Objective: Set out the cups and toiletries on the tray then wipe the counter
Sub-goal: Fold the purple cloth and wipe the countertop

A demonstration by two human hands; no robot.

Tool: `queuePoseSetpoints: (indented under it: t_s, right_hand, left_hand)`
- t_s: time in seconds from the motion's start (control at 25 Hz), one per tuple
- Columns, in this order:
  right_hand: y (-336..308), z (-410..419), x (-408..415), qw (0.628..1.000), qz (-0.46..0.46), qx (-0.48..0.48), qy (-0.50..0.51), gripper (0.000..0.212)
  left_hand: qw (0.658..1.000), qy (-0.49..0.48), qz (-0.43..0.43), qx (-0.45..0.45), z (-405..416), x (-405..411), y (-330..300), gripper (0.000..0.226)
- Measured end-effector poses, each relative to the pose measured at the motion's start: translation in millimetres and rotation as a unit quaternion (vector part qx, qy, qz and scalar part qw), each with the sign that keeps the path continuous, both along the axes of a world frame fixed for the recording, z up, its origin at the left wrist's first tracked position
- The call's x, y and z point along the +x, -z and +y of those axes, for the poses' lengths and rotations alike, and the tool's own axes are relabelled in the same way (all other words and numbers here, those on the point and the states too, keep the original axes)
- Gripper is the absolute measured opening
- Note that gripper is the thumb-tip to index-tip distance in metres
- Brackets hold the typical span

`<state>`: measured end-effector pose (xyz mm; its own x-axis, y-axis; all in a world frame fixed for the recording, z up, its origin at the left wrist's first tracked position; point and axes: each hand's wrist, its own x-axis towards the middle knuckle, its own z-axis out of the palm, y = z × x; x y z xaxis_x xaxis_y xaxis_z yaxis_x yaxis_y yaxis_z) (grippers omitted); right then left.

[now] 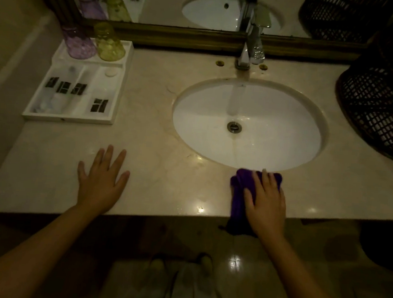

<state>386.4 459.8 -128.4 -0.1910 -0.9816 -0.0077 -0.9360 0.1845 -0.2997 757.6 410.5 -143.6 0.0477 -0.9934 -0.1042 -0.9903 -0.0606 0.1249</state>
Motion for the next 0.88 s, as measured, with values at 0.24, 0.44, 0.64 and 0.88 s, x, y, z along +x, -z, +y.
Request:
queuePoseSetpoints:
  t_s: [0.24,0.44,0.64,0.88]
  right_hand:
    - [-1.2,-36.0,75.8,0.994,0.034,0.012,0.104,0.059]
    - [-3.8,-45.7,159.1,0.997,0.026,0.021,0.072,0.06]
    - [-13.7,-49.0,197.7,0.99,-0.139,0.02,-0.009,0.056]
    - [-21.0,-33.4,45.2,0.999,0.002,-0.008,-0.038,0.054]
  left_hand:
    - [0.998,0.045,0.031,0.018,3.1,27.8,-2.1,0.063]
    - [0.999,0.05,0.012,-0.01,13.8,41.9,2.5,0.068]
    - [0.997,-0.014,0.077,0.03,10.2,24.8,-16.4,0.061]
    - [0.988,0.021,0.122,-0.092,9.1,-118.3,-42.1,0.062]
